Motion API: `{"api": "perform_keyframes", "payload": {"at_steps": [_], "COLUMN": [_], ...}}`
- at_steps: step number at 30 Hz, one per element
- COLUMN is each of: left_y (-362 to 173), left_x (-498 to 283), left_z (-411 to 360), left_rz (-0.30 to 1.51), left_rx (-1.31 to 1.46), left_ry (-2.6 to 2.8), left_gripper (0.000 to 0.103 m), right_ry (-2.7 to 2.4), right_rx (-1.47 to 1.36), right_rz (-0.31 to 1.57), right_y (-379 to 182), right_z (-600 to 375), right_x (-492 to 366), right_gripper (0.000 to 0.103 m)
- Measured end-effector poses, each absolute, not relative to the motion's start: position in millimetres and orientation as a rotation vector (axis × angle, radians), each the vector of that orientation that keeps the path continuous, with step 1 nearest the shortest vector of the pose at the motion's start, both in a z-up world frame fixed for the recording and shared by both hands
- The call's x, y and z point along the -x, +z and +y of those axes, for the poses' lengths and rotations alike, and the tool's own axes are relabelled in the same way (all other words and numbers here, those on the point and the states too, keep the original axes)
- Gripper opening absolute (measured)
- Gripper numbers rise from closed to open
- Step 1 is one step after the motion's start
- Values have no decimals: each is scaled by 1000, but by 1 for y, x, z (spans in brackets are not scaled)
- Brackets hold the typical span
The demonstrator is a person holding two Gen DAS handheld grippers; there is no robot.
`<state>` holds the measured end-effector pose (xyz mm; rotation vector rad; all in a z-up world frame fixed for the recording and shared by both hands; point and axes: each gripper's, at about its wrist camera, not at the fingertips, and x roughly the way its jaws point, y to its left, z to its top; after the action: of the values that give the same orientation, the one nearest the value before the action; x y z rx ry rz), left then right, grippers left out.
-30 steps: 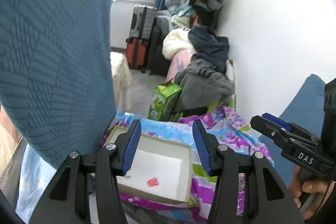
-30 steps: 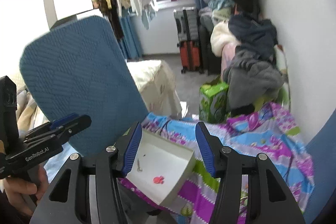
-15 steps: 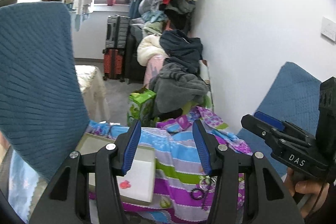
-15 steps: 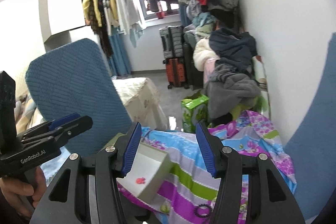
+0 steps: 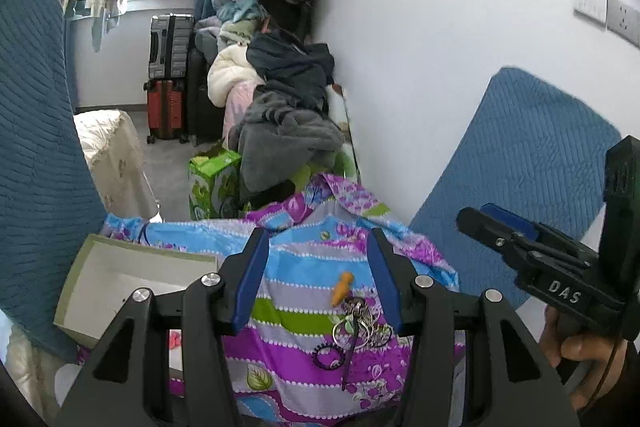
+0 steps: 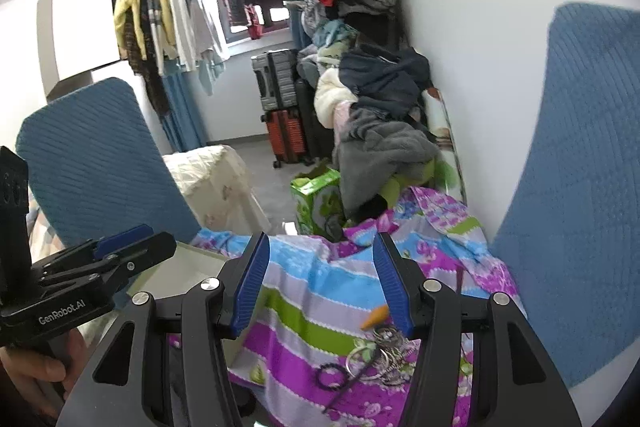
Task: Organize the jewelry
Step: 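Move both open tools back from the box to the jewelry on the cloth, then grasp the black-and-white patterned bangle with the right tool while the left tool grasps the black coiled hair tie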
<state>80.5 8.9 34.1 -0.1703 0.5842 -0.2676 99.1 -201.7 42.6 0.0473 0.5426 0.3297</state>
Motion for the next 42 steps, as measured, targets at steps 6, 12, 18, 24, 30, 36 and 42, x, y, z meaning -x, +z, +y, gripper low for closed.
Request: {"api": "perform_keyframes", "payload": {"at_steps": [6, 12, 18, 24, 30, 36, 42], "left_y": [4, -29, -65, -87, -123, -163, -191], "left_x": [-83, -91, -103, -111, -126, -137, -144], "left_z": [-5, -18, -21, -29, -46, -59, -57], "left_rz": [646, 714, 802, 852, 929, 1028, 1105], "left_rx": [187, 211, 254, 260, 249, 226, 227], "left_ry": [-284, -317, -320, -346, -380, -386, -356], "left_gripper": [52, 52, 52, 51, 41, 36, 33], "right_ry": [279, 230, 184, 148, 173, 252, 301], "right_rx": [-45, -45, -53, -73, -96, -121, -163], "right_rz": [547, 597, 648, 666, 752, 842, 898], "right_y": [18, -21, -55, -79, -125, -159, -179], "right_z": [-223, -242, -262, -285, -294, -292, -290], "right_x": [-90, -90, -96, -104, -118, -140, -168], "right_gripper": [52, 52, 52, 52, 46, 42, 33]}}
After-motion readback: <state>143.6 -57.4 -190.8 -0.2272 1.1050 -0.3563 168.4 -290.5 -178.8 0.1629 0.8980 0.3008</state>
